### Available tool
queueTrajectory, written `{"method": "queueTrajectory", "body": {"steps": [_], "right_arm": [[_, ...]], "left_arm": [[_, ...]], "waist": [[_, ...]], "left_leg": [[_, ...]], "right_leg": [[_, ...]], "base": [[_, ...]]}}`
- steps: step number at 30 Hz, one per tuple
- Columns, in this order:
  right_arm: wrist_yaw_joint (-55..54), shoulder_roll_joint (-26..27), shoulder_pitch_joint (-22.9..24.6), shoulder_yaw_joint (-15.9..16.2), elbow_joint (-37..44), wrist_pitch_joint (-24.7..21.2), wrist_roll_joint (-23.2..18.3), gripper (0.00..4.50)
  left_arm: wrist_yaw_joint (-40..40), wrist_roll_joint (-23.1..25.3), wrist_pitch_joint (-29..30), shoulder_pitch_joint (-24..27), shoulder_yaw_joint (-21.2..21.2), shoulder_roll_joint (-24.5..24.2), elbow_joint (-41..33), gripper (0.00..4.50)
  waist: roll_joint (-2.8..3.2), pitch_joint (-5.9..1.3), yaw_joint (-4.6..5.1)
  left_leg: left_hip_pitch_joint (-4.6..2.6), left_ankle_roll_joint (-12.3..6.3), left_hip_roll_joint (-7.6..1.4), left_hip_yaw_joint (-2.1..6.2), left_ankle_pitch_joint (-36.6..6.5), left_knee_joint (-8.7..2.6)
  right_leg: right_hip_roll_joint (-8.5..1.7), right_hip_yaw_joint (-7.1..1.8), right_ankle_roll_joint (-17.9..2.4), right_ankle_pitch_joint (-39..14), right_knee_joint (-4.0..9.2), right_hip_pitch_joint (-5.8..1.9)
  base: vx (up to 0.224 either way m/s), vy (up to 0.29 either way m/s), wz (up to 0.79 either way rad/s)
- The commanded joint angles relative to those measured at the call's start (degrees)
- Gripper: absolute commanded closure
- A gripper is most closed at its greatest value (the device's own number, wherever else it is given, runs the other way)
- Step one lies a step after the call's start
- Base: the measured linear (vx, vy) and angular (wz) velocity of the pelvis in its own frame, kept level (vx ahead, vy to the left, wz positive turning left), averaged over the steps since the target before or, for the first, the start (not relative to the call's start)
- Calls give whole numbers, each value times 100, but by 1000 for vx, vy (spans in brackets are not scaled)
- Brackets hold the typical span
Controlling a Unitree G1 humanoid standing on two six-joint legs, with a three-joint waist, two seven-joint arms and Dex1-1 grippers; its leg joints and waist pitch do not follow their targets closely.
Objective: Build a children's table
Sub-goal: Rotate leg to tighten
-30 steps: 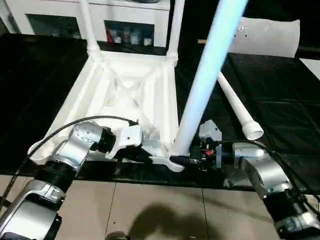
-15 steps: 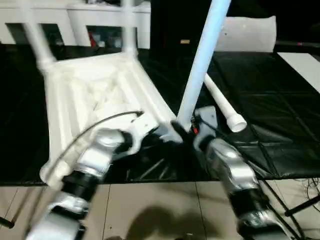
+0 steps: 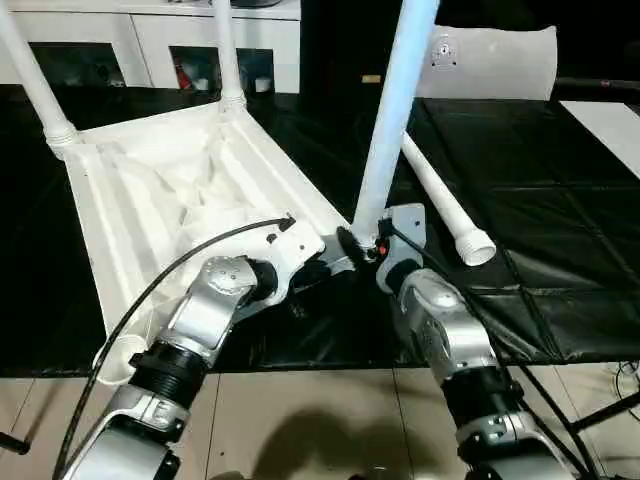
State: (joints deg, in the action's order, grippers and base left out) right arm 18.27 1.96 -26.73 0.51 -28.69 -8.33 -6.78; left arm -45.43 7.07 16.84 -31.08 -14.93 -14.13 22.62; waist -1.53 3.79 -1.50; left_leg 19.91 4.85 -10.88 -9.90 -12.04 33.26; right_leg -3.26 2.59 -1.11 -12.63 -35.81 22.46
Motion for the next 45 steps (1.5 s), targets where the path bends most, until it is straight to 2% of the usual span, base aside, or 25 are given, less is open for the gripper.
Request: {"method": "queueTrajectory", "body": {"steps": [1,3,4,5,6,7,8,11,14,19,22,24,25,31,38,45], "right_arm": [[844,-270,289,304,382,-94,-239,15],[1165,-459,379,349,585,-88,-304,7],[1391,-632,444,398,718,-81,-315,7],[1521,-730,475,418,775,-80,-320,7],[1691,-860,516,444,850,-78,-327,7],[1961,-1078,567,486,928,-48,-320,7],[2203,-1267,606,525,981,3,-312,7],[2500,-1467,632,555,1017,38,-326,7],[3316,-1965,620,680,1102,63,-402,7],[4192,-2332,390,957,933,174,-411,7],[4428,-2358,333,1024,883,188,-429,7],[4559,-2365,292,1057,843,197,-443,33],[4682,-2369,230,1100,765,214,-455,45],[5074,-2371,27,1314,489,318,-405,98],[5235,-2319,-126,1409,281,480,-301,159],[5308,-2278,-182,1460,184,593,-275,175]], "left_arm": [[-322,-22,-261,98,-91,-278,106,450],[-455,-27,-378,111,-88,-407,140,450],[-584,-47,-455,121,-86,-499,171,450],[-677,-69,-530,125,-90,-548,192,450],[-800,-98,-629,130,-96,-611,219,450],[-982,-138,-726,130,-107,-704,270,450],[-1156,-170,-874,127,-128,-782,317,450],[-1386,-228,-972,119,-159,-870,347,450],[-2209,-407,-1395,53,-347,-1151,450,450],[-3315,-578,-1864,-174,-560,-1374,790,450],[-3469,-551,-1968,-226,-617,-1403,867,450],[-3544,-528,-2041,-264,-651,-1416,923,450],[-3622,-496,-2120,-315,-704,-1436,992,450],[-3899,-397,-2458,-514,-834,-1436,1311,450],[-3969,-344,-2651,-627,-891,-1414,1525,450],[-3970,-307,-2788,-698,-922,-1408,1695,450]], "waist": [[17,-301,-31],[-1,-328,-33],[0,-337,-26],[1,-334,-38],[-1,-335,-31],[-38,-326,-31],[-12,-316,-51],[-22,-305,-59],[-34,-312,-61],[-28,-333,-108],[-16,-343,-167],[-1,-358,-221],[6,-364,-251],[-17,-374,-334],[-23,-383,-355],[-28,-374,-362]], "left_leg": [[46,-355,-217,61,-327,-365],[83,-522,-201,59,-45,-336],[85,-606,-198,50,41,-319],[71,-647,-199,46,35,-316],[77,-688,-202,45,33,-312],[77,-710,-200,35,-25,-311],[60,-713,-212,35,-120,-313],[35,-657,-236,23,-242,-318],[39,-652,-232,31,-243,-312],[14,-725,-231,18,-158,-295],[2,-720,-253,10,-164,-283],[-17,-701,-267,2,-135,-278],[-3,-680,-271,5,-99,-277],[10,-576,-263,1,-191,-267],[16,-534,-258,6,-140,-265],[21,-519,-255,7,-207,-267]], "right_leg": [[-451,-318,-1228,-24,414,-296],[-436,-308,-1285,550,351,-334],[-434,-308,-1343,807,326,-326],[-431,-303,-1371,848,337,-319],[-432,-298,-1427,876,327,-321],[-423,-293,-1446,773,345,-326],[-437,-298,-1445,601,356,-309],[-446,-307,-1519,386,361,-285],[-439,-303,-1555,423,338,-298],[-442,-301,-1636,527,315,-287],[-461,-299,-1704,593,295,-285],[-459,-294,-1740,673,279,-276],[-461,-286,-1765,746,256,-283],[-476,-283,-1673,588,261,-299],[-470,-275,-1654,641,246,-298],[-472,-273,-1623,501,260,-301]], "base": [[0,0,0],[0,0,0],[0,0,0],[0,0,0],[0,0,0],[0,0,0],[0,0,0],[0,0,0],[0,0,0],[0,0,0],[0,0,0],[0,0,0],[0,0,0],[0,0,0],[0,0,0],[0,0,0]]}}
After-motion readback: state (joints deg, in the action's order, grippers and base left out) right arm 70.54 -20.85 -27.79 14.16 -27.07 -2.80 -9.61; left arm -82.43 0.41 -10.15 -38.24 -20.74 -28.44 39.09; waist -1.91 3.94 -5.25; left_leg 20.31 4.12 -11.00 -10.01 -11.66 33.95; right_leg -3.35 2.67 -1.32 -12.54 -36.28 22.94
